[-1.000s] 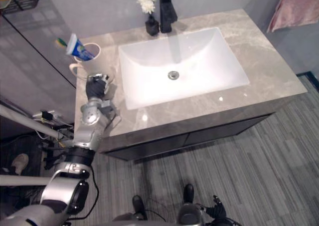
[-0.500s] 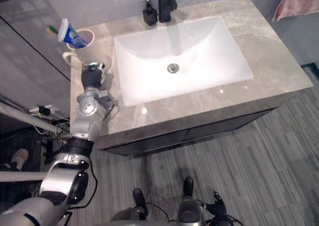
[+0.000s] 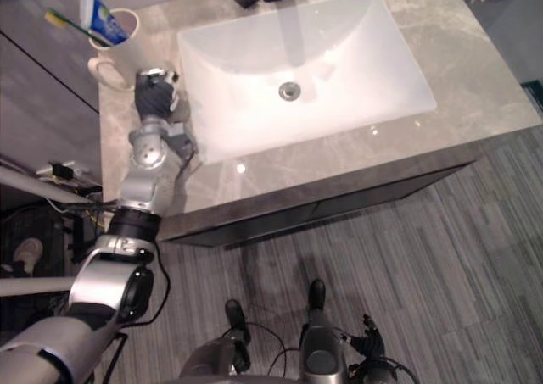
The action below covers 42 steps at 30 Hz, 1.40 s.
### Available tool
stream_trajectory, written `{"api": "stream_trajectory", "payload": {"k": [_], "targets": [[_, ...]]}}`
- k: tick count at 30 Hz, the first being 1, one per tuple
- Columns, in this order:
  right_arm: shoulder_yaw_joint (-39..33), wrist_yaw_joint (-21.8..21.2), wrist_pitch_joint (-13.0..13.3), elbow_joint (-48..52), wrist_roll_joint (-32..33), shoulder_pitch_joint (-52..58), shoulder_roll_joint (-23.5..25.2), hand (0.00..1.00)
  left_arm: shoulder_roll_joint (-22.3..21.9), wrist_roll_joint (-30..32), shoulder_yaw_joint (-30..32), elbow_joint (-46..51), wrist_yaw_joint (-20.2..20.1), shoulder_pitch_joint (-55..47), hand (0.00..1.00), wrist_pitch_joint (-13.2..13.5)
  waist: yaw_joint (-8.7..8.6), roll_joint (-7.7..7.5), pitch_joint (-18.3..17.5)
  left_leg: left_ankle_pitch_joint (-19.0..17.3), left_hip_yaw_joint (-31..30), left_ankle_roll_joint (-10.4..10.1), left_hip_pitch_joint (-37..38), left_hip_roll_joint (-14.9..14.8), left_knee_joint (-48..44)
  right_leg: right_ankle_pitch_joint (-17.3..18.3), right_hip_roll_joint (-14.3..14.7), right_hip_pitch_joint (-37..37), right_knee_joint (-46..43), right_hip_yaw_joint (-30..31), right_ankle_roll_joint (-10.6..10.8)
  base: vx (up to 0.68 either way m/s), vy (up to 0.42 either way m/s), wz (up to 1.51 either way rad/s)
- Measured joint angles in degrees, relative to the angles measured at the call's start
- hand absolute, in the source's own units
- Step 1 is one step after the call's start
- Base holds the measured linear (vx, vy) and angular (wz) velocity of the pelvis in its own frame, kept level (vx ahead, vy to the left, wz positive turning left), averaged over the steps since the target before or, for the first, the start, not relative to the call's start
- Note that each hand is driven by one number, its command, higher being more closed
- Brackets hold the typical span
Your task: Organize washtable
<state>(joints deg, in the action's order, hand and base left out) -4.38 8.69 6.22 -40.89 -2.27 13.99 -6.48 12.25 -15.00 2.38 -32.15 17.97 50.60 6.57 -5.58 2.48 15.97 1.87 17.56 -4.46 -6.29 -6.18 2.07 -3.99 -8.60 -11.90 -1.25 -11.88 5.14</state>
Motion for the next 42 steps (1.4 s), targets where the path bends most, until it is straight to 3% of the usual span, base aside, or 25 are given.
{"api": "stream_trajectory", "payload": {"k": [10,25,33,42], "targets": [[0.7,0.1,0.2,3.5,0.6,1.7,0.3,0.00,1.8,1.2,0.1,-5.4,0.1,7.0,1.00,-0.4,0.04,-0.52,1.0,0.0,0.7,0.0,-1.2,0.1,-0.3,-0.1,-0.2,-1.9,-0.8,0.9,0.0,-0.01,0.002,-0.03],[1.0,0.1,0.7,3.9,0.6,1.8,0.3,0.00,1.8,1.3,0.6,-4.0,1.0,6.1,1.00,-0.6,0.08,-0.64,1.3,0.0,-0.2,0.0,-1.4,0.1,-0.8,0.0,-0.4,-1.4,-0.8,0.0,0.0,0.00,0.003,0.03],[0.9,0.1,0.8,2.9,0.6,1.8,0.2,0.00,1.9,1.3,0.5,10.5,0.8,-8.1,1.00,0.2,0.29,-0.49,1.4,0.1,-1.8,0.1,-0.8,0.2,-1.2,0.0,-0.5,0.5,-0.5,-1.5,0.0,-0.02,0.013,0.09],[-0.2,-0.1,0.7,0.0,0.6,1.8,0.1,0.00,0.8,0.9,1.8,30.3,-1.9,-29.0,1.00,3.6,2.45,0.46,0.4,0.2,-3.6,0.3,1.2,0.2,-0.9,0.2,-0.6,4.0,0.4,-3.3,0.1,-0.03,0.017,0.09]]}}
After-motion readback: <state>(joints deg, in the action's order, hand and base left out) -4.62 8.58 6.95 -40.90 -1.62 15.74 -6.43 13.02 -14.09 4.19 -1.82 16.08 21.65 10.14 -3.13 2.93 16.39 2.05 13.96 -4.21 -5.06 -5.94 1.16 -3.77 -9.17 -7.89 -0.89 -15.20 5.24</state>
